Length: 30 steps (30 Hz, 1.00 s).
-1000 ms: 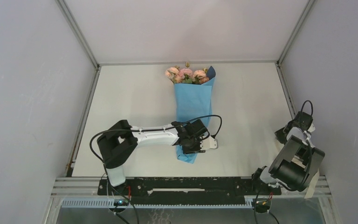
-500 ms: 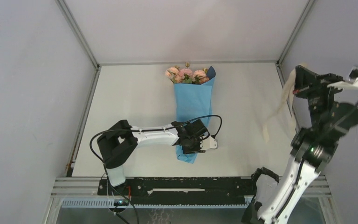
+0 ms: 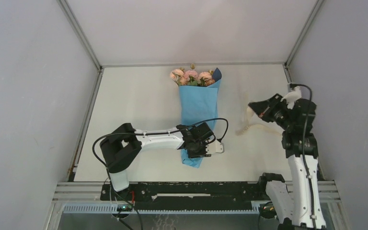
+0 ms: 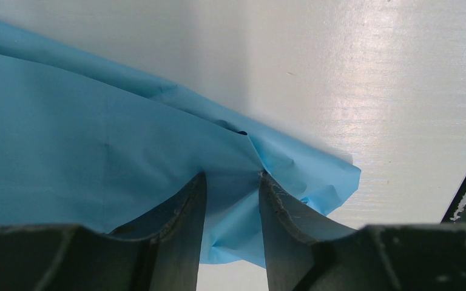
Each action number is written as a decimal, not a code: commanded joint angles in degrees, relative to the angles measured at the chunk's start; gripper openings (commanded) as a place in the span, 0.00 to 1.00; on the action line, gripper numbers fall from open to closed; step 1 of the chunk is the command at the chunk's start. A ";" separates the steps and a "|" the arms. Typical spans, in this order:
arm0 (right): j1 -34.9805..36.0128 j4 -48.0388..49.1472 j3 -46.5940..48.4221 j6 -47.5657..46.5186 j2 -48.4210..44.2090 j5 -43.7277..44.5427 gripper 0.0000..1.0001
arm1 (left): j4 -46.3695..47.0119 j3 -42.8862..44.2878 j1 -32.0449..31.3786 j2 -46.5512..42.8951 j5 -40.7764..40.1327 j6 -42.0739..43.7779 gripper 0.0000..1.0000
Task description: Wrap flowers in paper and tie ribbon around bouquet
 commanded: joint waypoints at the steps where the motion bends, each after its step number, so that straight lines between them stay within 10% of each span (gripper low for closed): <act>1: 4.70 -7.52 -0.52 -4.13 2.64 10.90 0.00 | -1.11 -3.00 0.25 5.73 1.12 0.83 0.43; 6: -13.20 -16.42 -1.74 -5.36 0.42 25.16 0.02 | -1.20 -2.86 0.25 5.78 0.92 0.93 0.44; 12: -31.04 -13.17 -7.51 -1.82 1.81 23.32 0.60 | -1.11 -2.74 0.25 6.28 1.16 0.83 0.44; 17: -12.60 -9.46 -5.38 -4.38 6.20 35.13 0.92 | -1.28 -2.60 0.25 6.36 1.11 0.87 0.44; 21: 6.02 -10.66 0.18 -16.29 19.97 44.72 0.93 | -1.45 -2.24 0.23 7.03 1.19 0.80 0.44; 30: 9.40 -18.75 23.39 -25.83 64.03 36.03 0.88 | -1.65 -2.09 0.21 7.23 1.32 0.63 0.44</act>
